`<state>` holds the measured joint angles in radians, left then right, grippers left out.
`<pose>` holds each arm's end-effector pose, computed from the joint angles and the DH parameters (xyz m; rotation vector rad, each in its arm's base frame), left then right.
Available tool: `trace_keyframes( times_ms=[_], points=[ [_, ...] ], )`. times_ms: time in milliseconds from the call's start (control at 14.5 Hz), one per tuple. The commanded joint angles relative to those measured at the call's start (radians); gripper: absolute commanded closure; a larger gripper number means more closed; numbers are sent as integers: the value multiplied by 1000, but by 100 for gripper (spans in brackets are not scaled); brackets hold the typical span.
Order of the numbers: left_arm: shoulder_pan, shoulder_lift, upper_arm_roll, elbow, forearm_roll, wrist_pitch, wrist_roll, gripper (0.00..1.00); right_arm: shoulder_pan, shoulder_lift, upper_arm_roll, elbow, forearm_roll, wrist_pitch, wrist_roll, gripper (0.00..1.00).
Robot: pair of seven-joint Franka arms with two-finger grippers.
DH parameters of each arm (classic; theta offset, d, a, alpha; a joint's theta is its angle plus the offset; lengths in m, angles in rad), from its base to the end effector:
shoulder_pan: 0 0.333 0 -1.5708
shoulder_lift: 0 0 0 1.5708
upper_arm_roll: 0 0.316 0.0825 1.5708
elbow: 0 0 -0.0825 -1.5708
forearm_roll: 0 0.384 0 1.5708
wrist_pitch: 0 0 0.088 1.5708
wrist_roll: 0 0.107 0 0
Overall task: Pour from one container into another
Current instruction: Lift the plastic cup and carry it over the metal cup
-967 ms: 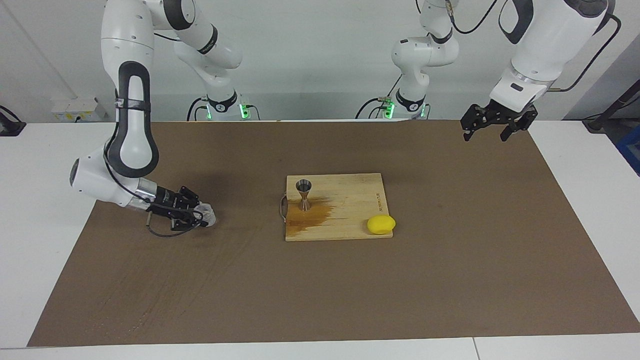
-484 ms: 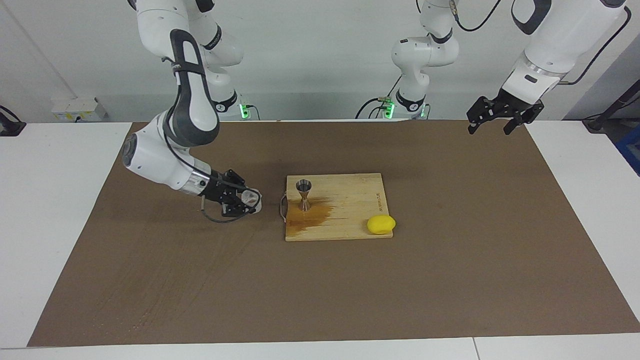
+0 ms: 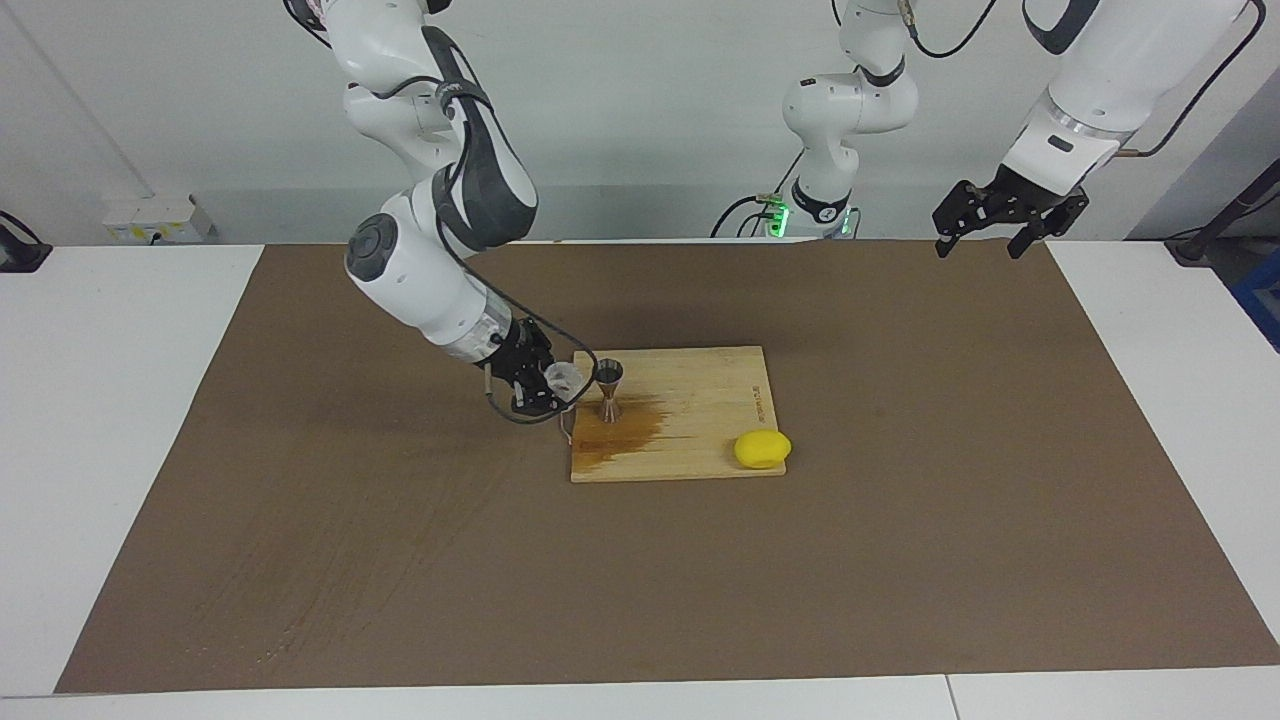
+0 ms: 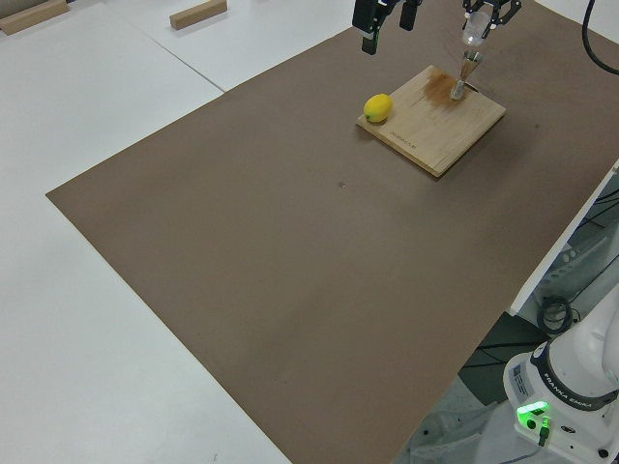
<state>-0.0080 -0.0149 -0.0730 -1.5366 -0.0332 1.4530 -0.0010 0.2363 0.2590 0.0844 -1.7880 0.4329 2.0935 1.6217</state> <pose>0.5356 -0.0477 0.6387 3.1079 -0.1286 -0.1089 0.5970 0.2161 0.4168 -2.0678 1.9546 0.4408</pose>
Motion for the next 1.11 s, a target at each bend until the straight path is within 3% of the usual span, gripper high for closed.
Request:
trace_keyframes(
  times_ms=[0, 1036],
  points=[
    [3, -13, -10, -2, 16, -22, 7, 0, 49, 16, -2, 48, -132, 7, 104, 100],
    [0, -28, -7, -31, 15, -13, -1, 0, 210, 11, -3, 76, -629, -73, 199, 100]
  ],
)
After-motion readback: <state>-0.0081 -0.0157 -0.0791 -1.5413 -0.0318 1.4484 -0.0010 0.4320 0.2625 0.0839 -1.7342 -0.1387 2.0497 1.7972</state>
